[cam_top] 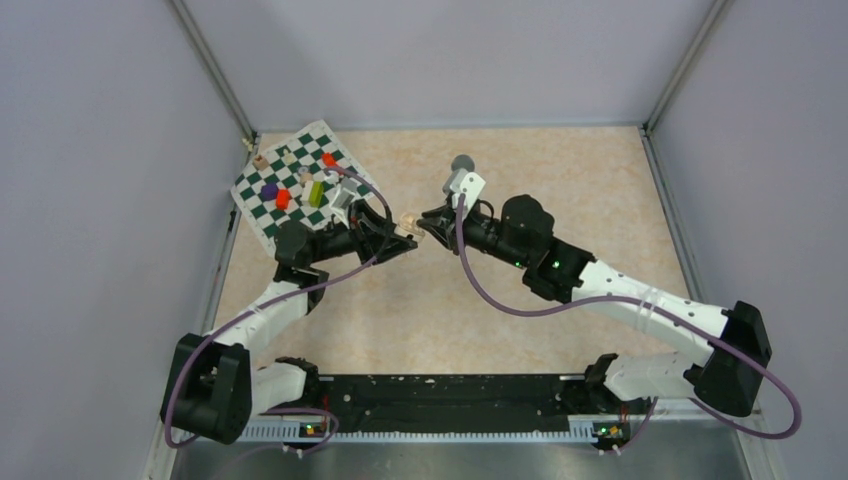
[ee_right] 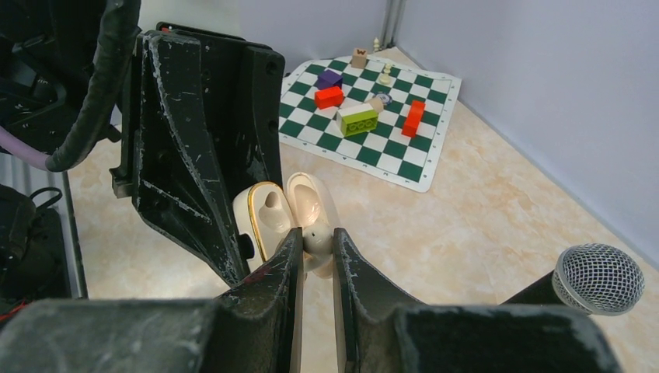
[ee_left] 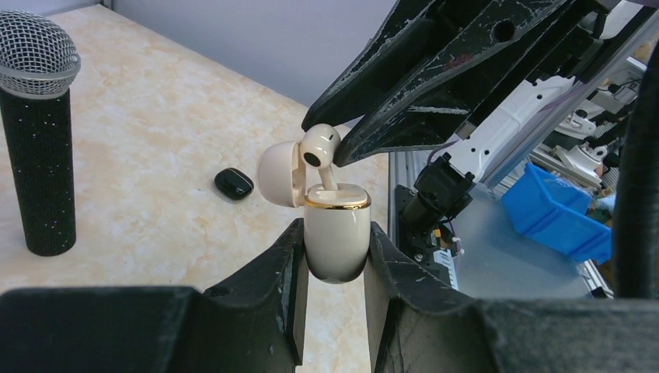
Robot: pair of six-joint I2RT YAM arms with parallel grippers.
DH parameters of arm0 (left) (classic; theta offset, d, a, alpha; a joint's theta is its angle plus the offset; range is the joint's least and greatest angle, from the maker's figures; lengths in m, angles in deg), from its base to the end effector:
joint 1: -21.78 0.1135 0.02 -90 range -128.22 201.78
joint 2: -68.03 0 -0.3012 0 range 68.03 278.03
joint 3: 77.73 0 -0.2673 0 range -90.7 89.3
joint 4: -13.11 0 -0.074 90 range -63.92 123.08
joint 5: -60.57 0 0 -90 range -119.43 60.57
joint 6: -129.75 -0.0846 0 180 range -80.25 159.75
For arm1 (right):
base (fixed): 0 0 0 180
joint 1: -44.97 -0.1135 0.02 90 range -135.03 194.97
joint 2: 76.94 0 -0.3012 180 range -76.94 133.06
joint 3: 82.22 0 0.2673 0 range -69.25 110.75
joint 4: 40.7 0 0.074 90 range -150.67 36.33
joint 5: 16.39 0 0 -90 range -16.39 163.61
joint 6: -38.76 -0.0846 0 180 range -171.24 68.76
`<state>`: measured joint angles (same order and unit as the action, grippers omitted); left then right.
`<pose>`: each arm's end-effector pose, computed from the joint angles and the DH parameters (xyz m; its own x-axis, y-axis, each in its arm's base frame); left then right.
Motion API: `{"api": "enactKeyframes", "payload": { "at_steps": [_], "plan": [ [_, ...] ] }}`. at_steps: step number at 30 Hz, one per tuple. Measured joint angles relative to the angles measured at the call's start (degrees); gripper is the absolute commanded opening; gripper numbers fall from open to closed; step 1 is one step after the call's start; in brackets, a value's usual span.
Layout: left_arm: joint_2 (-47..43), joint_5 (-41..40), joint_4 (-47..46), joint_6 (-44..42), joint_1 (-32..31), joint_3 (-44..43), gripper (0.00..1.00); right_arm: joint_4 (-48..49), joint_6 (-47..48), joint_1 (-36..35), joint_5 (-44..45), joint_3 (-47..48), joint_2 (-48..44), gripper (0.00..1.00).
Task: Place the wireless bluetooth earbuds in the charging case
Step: Place the earbud in the charging case.
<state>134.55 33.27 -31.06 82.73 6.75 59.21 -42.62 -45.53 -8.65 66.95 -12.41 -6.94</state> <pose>0.2226 -0.1376 0.3232 -0.3785 -0.2221 -0.8986 0.9072 0.1039 -0.4078 0.1951 0.2813 0.3898 0.0647 -0.0788 -0.9948 -0.8663 0.4904 -0.0952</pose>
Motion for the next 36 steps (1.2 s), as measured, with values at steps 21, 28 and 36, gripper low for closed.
{"api": "enactKeyframes", "payload": {
  "at_steps": [21,28,36],
  "plan": [
    [0.0,-2.3,-3.7,1.3,0.4,1.6,0.00,-0.7,-0.2,0.0,-0.5,0.7,0.0,0.00],
    [0.0,-2.3,-5.4,1.9,0.5,2.1,0.00,-0.7,-0.2,0.0,-1.0,0.7,0.0,0.00],
    [0.0,-2.2,-6.4,2.1,0.7,2.2,0.00,-0.9,-0.2,0.0,-1.2,1.1,0.0,0.09]
  ]
}}
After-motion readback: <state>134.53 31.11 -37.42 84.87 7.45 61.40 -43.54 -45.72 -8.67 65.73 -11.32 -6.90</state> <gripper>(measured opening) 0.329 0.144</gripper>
